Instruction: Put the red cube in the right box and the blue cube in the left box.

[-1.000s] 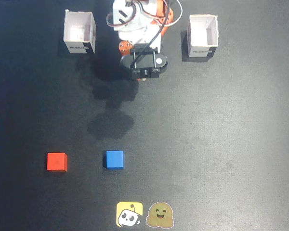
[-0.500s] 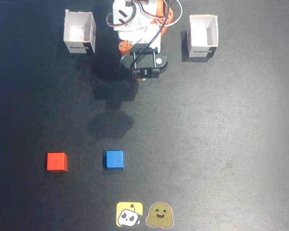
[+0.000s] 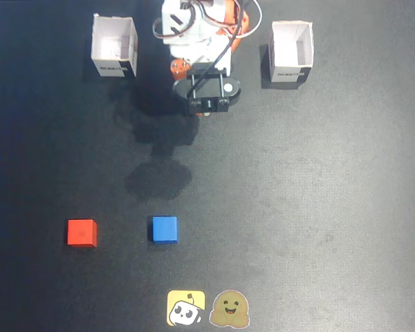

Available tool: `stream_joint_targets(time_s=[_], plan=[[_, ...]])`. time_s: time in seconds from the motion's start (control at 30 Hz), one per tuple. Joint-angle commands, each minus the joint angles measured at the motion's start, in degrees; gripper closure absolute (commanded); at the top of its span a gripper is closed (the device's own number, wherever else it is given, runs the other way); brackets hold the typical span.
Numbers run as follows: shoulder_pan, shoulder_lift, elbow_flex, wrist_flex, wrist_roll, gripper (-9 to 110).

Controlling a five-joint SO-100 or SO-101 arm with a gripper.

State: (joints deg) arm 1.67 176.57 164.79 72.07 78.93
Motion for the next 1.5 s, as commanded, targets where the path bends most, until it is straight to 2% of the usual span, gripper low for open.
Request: stream_joint_targets(time_s=[0.0, 1.23, 1.47], plan=[[0.4, 0.6, -0.2, 0.1, 0.4, 101], [0.5, 0.6, -0.2, 0.0, 1.7, 101], [0.0, 0.6, -0.3, -6.3, -1.4, 101]])
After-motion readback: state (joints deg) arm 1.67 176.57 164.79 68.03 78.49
